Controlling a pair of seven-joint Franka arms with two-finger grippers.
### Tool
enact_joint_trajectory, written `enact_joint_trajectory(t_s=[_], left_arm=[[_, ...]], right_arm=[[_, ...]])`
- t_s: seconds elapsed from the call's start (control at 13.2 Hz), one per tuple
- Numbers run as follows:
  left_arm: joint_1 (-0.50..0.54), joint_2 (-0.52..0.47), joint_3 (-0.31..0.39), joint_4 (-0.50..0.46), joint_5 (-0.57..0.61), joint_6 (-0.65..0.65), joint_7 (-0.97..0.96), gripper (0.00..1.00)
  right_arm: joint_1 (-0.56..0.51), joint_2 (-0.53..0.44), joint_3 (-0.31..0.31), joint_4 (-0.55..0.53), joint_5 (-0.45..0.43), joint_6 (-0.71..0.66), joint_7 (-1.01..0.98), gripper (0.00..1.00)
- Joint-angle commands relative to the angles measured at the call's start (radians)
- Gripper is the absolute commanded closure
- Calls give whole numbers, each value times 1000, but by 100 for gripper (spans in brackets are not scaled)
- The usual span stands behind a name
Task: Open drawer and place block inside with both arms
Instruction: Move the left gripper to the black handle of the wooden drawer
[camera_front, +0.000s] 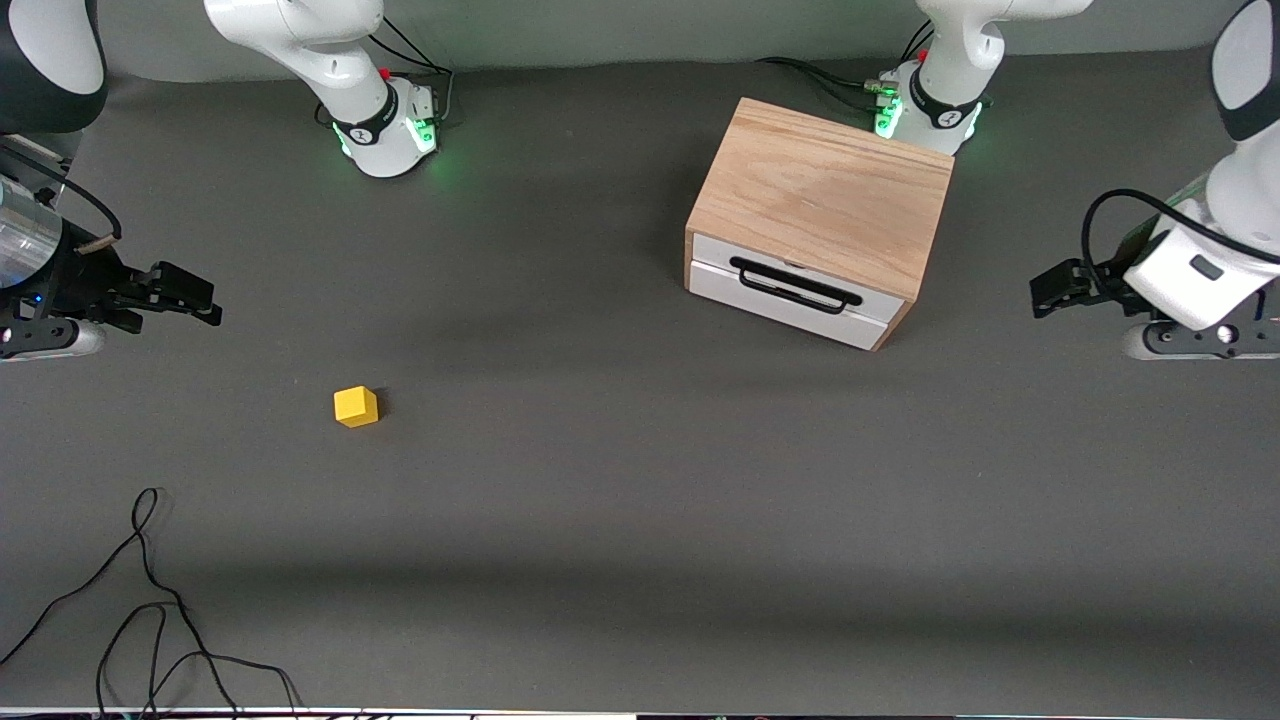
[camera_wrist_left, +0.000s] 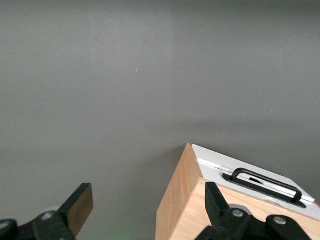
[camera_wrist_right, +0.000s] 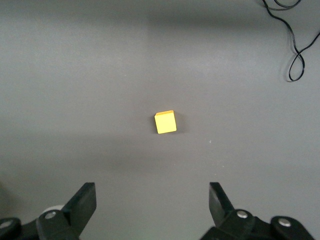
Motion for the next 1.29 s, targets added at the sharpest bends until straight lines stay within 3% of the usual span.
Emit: enact_joint_trajectory(t_s=[0.0, 0.46, 0.68, 0.99, 1.22], left_arm=[[-32, -1, -11, -11, -5, 5, -148, 0], [-243, 33, -13, -5, -11, 39, -704, 0], [-356, 74, -13, -1, -11, 94, -1049, 0], [-392, 108, -17, 27, -67, 131, -1499, 0], [-392, 134, -33, 38, -67, 113, -1563, 0]], right_arm=[[4, 5, -2, 9, -14, -1, 11, 0], [2, 17, 0, 26, -18, 3, 24, 0], [-12, 22, -45, 38, 5, -20, 12, 0], [14, 25, -40, 41, -15, -20, 4, 0], [17, 28, -39, 40, -15, 18, 7, 0]])
